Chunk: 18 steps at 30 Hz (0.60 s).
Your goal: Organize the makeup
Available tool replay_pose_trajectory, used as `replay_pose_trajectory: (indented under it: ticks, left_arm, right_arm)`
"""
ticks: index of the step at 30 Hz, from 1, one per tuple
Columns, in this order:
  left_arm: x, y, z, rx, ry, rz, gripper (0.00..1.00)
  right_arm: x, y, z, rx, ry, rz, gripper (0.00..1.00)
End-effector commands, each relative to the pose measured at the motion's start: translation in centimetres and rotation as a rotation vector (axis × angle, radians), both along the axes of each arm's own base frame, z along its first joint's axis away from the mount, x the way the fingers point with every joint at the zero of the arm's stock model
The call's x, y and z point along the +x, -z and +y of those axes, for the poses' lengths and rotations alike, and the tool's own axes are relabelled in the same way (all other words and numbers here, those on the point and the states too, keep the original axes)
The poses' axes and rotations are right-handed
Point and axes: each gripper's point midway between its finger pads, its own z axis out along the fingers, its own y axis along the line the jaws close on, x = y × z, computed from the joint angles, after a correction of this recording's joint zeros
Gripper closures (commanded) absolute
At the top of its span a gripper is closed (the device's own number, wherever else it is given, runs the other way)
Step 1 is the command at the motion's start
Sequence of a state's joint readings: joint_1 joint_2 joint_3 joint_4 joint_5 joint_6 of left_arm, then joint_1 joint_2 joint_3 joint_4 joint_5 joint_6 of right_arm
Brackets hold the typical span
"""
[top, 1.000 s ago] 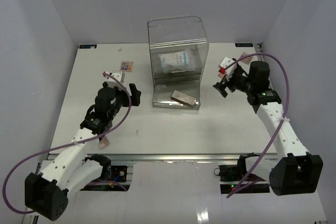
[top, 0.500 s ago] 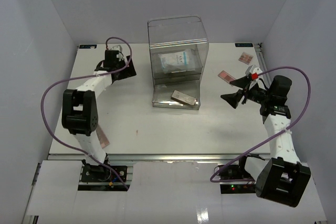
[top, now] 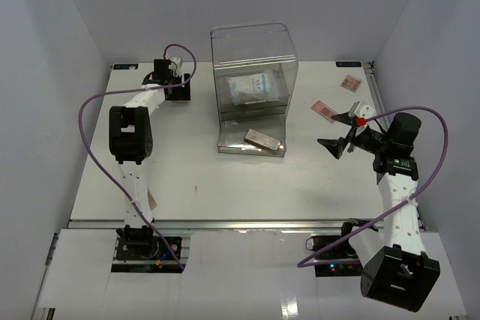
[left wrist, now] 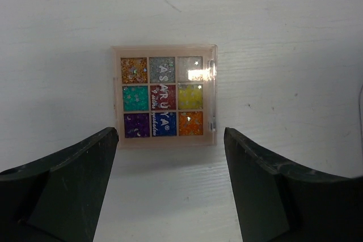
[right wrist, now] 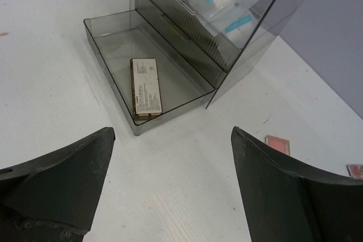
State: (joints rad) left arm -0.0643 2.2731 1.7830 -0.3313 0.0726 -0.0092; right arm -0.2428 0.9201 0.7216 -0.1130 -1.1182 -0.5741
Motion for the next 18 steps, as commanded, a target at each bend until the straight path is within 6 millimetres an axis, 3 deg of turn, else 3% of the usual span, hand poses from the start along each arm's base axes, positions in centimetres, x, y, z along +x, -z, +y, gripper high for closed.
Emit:
replay_pose_trajectory:
  ticks: [1,10,12,18]
  left_arm:
    - [1.8,-0.8,-0.7,0.005,0.093,-0.048,0.14]
    - [2.7,0.2,-0.7,-0.005,0.104,-0.062,0.1]
    - [2.8,0.0,-0.8,-0.012,0.105,-0.072,0.03]
    - [2.9,-0.8,-0.7,0.0,0.114,-0.111,0.02]
  right_arm:
    - [-0.5,-0.8,0.1,-0.024,-0.016,-0.067,0.1]
    - [-0.4,-0.7,0.4,-0.034,-0.027,-0.077,0.1]
    - [-0.5,-0.7,0.5,-0.037,-0.029,-0.081,0.1]
    - [-0.5,-0.6,0.7,-0.037,-0.035,-0.078,0.1]
